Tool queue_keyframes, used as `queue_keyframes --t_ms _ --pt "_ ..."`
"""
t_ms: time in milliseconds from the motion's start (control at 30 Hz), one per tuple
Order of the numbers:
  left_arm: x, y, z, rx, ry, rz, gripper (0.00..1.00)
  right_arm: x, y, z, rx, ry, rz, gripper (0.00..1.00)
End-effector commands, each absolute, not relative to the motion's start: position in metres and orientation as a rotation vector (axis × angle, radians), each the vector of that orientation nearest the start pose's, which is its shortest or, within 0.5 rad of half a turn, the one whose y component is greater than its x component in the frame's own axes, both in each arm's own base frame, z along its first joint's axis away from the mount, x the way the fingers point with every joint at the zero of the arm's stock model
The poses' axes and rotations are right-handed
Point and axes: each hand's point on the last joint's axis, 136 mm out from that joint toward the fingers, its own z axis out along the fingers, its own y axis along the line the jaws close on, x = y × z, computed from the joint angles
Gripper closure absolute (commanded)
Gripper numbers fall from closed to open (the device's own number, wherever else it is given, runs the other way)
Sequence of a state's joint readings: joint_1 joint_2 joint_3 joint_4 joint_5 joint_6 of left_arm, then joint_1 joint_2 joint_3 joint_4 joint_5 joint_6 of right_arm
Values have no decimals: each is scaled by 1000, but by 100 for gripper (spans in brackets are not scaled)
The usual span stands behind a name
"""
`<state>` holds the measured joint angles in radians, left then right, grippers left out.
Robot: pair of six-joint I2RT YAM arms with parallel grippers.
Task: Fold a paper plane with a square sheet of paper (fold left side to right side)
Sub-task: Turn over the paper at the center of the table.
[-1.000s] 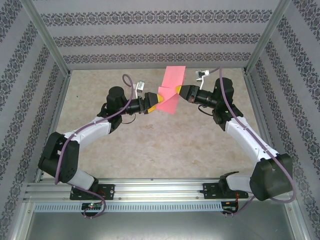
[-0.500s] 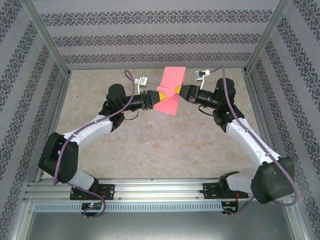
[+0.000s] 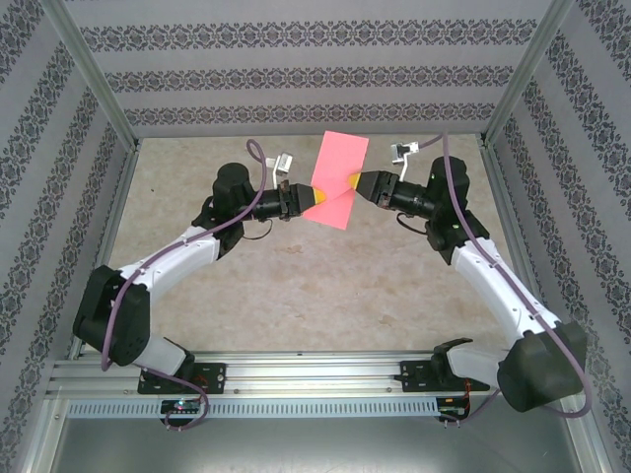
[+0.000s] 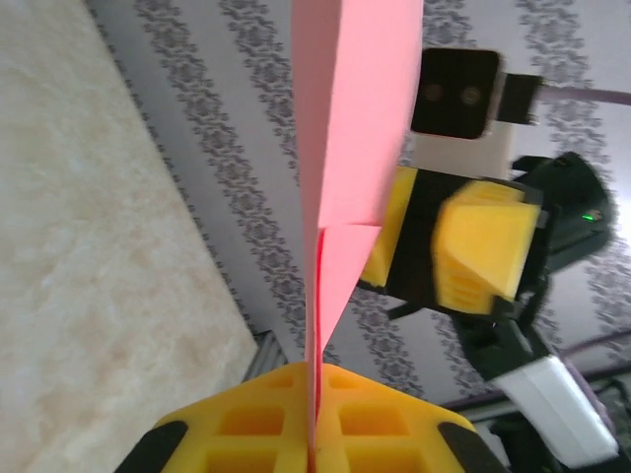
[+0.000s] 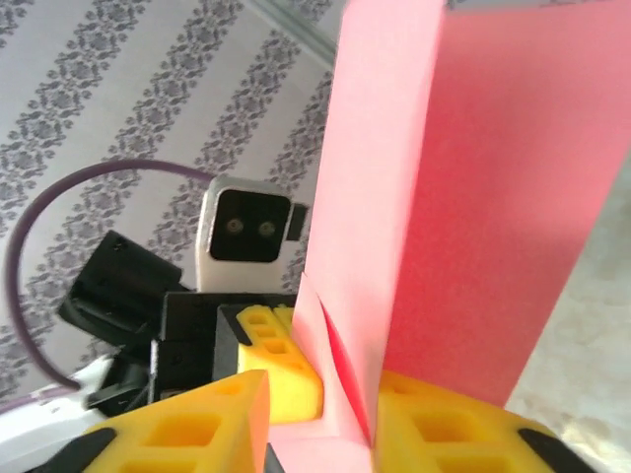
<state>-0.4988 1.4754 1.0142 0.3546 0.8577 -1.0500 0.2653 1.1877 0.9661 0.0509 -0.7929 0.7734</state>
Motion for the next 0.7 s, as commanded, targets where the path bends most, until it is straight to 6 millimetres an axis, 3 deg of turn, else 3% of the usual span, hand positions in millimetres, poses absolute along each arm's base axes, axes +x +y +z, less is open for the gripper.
queue_keyframes --t_ms 0,167,233,367,433,533,667 --pt "300 -309 285 339 2163 -1427 95 320 188 312 -115 2005 1170 58" --pt "293 -283 243 410 2391 -791 99 321 130 274 90 2157 745 30" --pt "294 -261 221 385 2481 -482 100 319 102 255 213 2204 597 21" --pt "293 -222 191 366 2598 81 100 312 73 232 361 2216 506 3" --pt "292 -213 180 369 2625 295 100 309 65 223 406 2219 493 2" --pt "293 -213 168 387 2641 477 100 305 58 216 442 2223 474 2" --pt "295 -228 145 422 2691 570 95 302 53 211 468 2219 452 2"
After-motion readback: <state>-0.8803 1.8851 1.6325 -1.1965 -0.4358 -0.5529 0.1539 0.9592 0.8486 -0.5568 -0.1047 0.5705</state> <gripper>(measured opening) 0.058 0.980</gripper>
